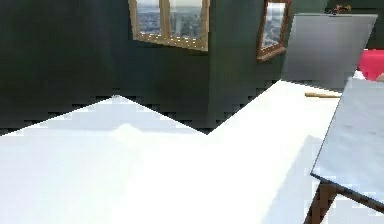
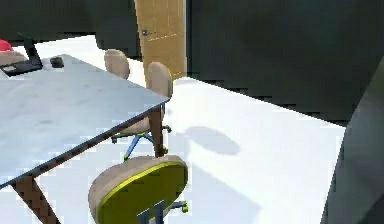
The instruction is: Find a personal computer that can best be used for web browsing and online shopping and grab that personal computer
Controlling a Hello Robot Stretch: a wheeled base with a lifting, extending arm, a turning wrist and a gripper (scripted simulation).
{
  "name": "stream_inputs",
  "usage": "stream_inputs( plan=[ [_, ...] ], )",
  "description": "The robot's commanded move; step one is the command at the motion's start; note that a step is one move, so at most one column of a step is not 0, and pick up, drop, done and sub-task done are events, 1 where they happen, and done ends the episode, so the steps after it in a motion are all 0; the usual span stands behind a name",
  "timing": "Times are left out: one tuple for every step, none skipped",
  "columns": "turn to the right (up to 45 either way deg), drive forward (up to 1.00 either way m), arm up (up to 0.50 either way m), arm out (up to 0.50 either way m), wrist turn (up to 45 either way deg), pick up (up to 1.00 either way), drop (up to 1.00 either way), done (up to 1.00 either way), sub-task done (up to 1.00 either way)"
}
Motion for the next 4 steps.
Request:
stream_inputs(
  plan=[
    [0.0, 0.85, 0.0, 0.0, 0.0, 0.0, 0.0, 0.0, 0.0],
    [39.0, 0.0, 0.0, 0.0, 0.0, 0.0, 0.0, 0.0, 0.0],
    [0.0, 0.95, 0.0, 0.0, 0.0, 0.0, 0.0, 0.0, 0.0],
    [-36.0, 0.0, 0.0, 0.0, 0.0, 0.0, 0.0, 0.0, 0.0]
  ],
)
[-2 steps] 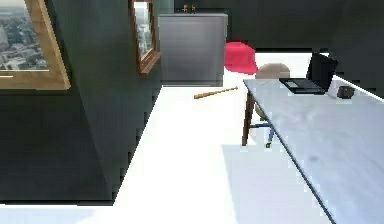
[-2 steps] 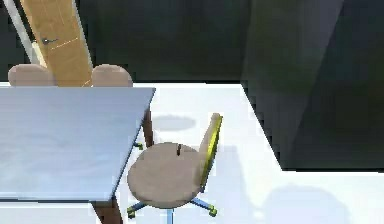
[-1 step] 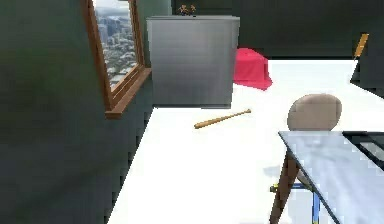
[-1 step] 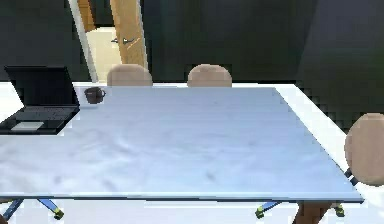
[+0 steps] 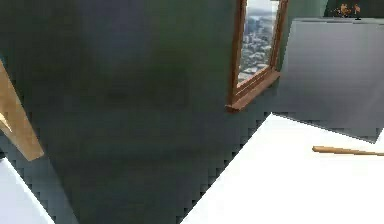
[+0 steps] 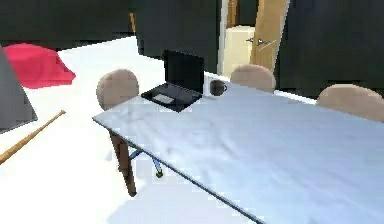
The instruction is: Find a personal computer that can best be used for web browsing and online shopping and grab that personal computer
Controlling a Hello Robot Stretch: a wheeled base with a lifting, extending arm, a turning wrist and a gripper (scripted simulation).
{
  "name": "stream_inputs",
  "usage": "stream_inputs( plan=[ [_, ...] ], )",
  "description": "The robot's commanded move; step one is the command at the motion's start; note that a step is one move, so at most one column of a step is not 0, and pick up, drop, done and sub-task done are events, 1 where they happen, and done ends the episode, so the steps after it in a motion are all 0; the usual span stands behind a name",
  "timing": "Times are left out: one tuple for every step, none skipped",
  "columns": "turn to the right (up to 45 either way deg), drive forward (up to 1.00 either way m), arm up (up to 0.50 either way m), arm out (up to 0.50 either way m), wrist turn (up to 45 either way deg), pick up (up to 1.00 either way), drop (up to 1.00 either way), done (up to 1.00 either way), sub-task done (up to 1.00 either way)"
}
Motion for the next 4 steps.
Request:
stream_inputs(
  plan=[
    [45.0, 0.0, 0.0, 0.0, 0.0, 0.0, 0.0, 0.0, 0.0],
    [6.0, 0.0, 0.0, 0.0, 0.0, 0.0, 0.0, 0.0, 0.0],
    [0.0, 0.7, 0.0, 0.0, 0.0, 0.0, 0.0, 0.0, 0.0],
    [-24.0, 0.0, 0.0, 0.0, 0.0, 0.0, 0.0, 0.0, 0.0]
  ],
)
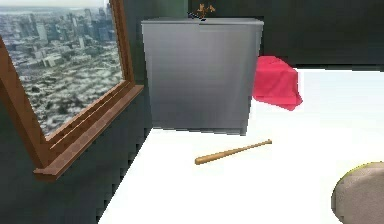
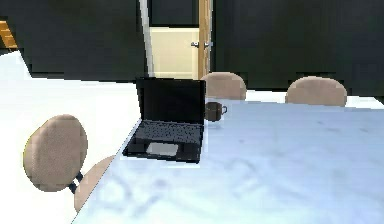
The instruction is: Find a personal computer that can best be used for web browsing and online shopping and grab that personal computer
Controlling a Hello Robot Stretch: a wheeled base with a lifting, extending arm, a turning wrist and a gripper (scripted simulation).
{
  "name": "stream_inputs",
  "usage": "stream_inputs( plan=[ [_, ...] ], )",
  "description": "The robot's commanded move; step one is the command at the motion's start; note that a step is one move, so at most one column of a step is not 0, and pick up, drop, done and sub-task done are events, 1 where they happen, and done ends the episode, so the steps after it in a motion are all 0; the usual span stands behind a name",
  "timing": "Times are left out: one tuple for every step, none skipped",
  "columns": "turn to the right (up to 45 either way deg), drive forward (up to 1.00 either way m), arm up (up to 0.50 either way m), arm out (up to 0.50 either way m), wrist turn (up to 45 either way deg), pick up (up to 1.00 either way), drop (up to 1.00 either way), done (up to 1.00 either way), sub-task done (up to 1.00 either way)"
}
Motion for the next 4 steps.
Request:
stream_inputs(
  plan=[
    [0.0, 0.0, 0.5, 0.0, 0.0, 0.0, 0.0, 0.0, 0.0],
    [0.0, 0.0, 0.36, 0.0, 0.0, 0.0, 0.0, 0.0, 0.0],
    [0.0, 0.0, 0.0, 0.34, 0.0, 0.0, 0.0, 0.0, 0.0],
    [0.0, 0.0, 0.0, 0.0, 45.0, 0.0, 0.0, 0.0, 0.0]
  ],
)
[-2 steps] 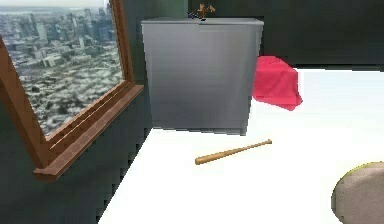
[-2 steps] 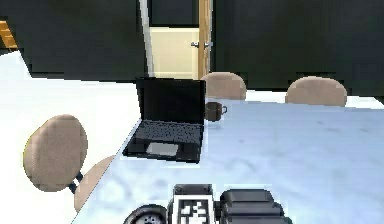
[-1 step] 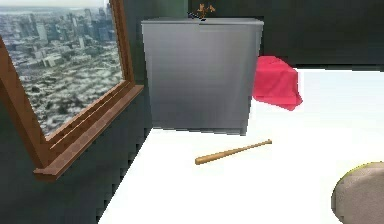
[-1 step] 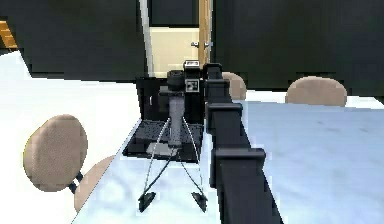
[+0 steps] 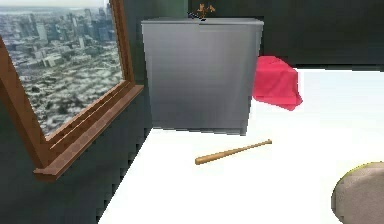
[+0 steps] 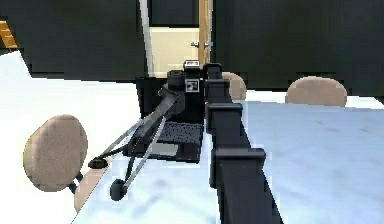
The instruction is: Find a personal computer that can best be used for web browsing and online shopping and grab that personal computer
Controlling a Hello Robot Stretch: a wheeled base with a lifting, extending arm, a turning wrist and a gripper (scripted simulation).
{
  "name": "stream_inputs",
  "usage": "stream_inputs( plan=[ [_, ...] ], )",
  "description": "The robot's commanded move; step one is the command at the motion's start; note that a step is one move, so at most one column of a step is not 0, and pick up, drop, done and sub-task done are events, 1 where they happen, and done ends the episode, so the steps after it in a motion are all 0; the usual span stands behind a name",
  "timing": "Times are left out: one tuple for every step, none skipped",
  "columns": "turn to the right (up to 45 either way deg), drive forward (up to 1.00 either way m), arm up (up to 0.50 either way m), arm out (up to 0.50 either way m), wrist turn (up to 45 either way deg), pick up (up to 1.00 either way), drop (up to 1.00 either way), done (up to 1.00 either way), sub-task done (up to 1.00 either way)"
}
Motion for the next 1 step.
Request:
stream_inputs(
  plan=[
    [0.0, 0.0, 0.0, 0.0, 45.0, 0.0, 0.0, 0.0, 0.0]
  ],
)
